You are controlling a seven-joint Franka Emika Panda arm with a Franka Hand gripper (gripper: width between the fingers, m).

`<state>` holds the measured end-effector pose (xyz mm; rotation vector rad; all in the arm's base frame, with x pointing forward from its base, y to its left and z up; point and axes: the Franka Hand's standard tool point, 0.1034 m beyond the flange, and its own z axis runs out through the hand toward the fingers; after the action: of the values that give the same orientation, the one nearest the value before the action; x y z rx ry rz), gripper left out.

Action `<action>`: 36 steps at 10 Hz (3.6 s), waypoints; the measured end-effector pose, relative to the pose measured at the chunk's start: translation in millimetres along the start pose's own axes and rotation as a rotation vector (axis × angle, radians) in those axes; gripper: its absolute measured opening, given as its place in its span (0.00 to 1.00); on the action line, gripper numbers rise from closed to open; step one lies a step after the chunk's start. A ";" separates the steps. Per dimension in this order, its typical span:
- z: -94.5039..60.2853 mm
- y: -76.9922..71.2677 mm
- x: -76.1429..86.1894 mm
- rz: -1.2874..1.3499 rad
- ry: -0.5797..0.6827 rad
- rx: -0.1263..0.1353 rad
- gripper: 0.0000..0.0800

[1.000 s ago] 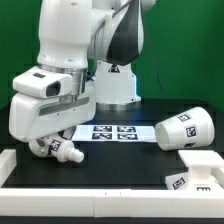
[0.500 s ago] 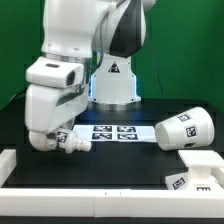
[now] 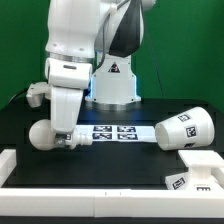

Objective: Assemble lamp

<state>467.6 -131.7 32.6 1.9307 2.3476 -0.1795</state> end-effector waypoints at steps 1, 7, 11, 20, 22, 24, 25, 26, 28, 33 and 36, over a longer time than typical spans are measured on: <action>-1.3 0.4 5.4 -0.147 -0.004 0.020 0.54; -2.0 -0.3 8.4 -0.665 -0.003 0.105 0.54; 8.0 -3.4 12.5 -1.115 0.103 0.200 0.54; 7.8 -0.6 14.0 -1.216 0.101 0.219 0.82; 8.2 -1.1 13.5 -1.212 0.102 0.220 0.87; 8.6 -1.6 13.0 -1.209 0.102 0.221 0.87; 8.8 -1.8 12.9 -1.208 0.102 0.221 0.87; 8.9 -1.9 12.7 -1.207 0.102 0.221 0.87; 1.6 1.5 18.0 -1.190 0.098 0.225 0.87; -66.6 11.9 9.7 -1.105 -0.015 0.138 0.87; -80.2 26.1 1.2 -0.881 -0.084 0.030 0.87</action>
Offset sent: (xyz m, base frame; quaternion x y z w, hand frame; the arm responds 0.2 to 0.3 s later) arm -0.0024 0.0163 0.0080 -0.0272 0.0535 -0.1118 0.9919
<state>493.0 -113.4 110.9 0.7416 2.9496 -0.3389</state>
